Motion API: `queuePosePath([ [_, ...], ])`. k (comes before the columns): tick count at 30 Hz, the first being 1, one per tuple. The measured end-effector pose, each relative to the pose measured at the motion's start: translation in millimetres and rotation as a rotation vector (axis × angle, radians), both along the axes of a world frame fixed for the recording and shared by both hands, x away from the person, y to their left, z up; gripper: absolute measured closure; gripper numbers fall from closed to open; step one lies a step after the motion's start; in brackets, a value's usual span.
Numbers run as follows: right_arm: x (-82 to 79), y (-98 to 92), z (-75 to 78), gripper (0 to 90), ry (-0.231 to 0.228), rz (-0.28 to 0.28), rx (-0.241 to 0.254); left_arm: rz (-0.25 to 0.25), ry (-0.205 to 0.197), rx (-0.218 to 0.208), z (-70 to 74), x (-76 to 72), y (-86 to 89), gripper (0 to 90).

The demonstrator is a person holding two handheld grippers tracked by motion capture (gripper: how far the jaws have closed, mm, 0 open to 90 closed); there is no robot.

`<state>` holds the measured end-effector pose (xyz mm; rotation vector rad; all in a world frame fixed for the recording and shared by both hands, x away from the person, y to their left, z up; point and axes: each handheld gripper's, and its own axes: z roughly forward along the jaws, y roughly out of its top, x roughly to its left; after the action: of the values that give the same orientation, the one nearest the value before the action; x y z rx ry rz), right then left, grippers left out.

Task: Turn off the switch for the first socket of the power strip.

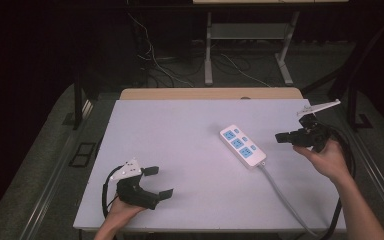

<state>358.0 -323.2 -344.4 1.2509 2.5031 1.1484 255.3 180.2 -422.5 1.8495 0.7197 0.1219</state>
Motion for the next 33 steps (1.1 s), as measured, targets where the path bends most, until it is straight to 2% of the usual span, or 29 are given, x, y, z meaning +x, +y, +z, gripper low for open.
queuePosePath([
  [1,0.0,0.0,0.0,85.2,0.000,0.000,0.000,0.000,0.000,0.001,0.1,-0.1,0.0,0.8],
  [2,-4.4,-2.2,-0.9,80.2,0.002,-0.011,0.011,0.000,-0.001,0.001,0.0,-0.3,0.0,0.9],
  [6,-11.1,-5.4,-2.1,73.1,0.014,-0.029,0.036,0.001,-0.001,0.000,0.1,-0.2,0.1,0.8],
  [7,-15.9,-7.2,-2.9,66.5,0.015,-0.042,0.052,0.001,-0.001,-0.001,0.0,-0.2,0.1,0.9],
  [11,-26.5,-9.8,-4.2,51.9,-0.004,-0.070,0.061,0.000,-0.001,0.000,-0.1,0.0,-0.3,0.9],
  [12,-26.5,-9.8,-4.2,51.9,-0.004,-0.070,0.061,0.000,-0.001,0.000,-0.1,0.0,-0.3,0.9],
  [16,-36.7,-12.4,-5.5,36.9,-0.024,-0.099,0.087,-0.001,-0.002,0.001,-0.2,-0.1,-0.7,0.9],
  [17,-41.7,-13.4,-6.5,28.7,-0.031,-0.118,0.095,0.000,-0.002,0.002,-0.2,-0.2,-0.8,0.8],
  [18,-41.7,-13.4,-6.5,28.7,-0.031,-0.118,0.095,0.001,-0.002,0.001,-0.1,-0.3,-0.7,0.8],
  [19,-44.0,-13.8,-7.2,23.9,-0.031,-0.123,0.096,0.002,-0.001,0.000,-0.1,-0.4,-0.6,0.9],
  [20,-49.2,-14.7,-8.9,15.1,-0.040,-0.142,0.100,0.002,-0.002,0.000,0.0,-0.4,-0.6,0.9],
  [23,-53.4,-15.7,-10.6,9.8,-0.043,-0.149,0.108,0.003,-0.002,-0.001,-0.1,-0.4,-0.5,0.9],
  [25,-59.0,-16.1,-12.8,0.3,-0.057,-0.159,0.112,0.002,-0.002,0.001,-0.1,-0.4,-0.4,0.9],
  [27,-66.6,-17.4,-16.0,0.3,-0.066,-0.157,0.150,0.003,-0.002,-0.001,-0.1,-0.4,-0.5,0.9],
  [33,-78.2,-18.1,-21.8,0.3,-0.071,-0.144,0.190,0.003,-0.001,0.001,-0.1,-0.4,-0.4,0.9],
])
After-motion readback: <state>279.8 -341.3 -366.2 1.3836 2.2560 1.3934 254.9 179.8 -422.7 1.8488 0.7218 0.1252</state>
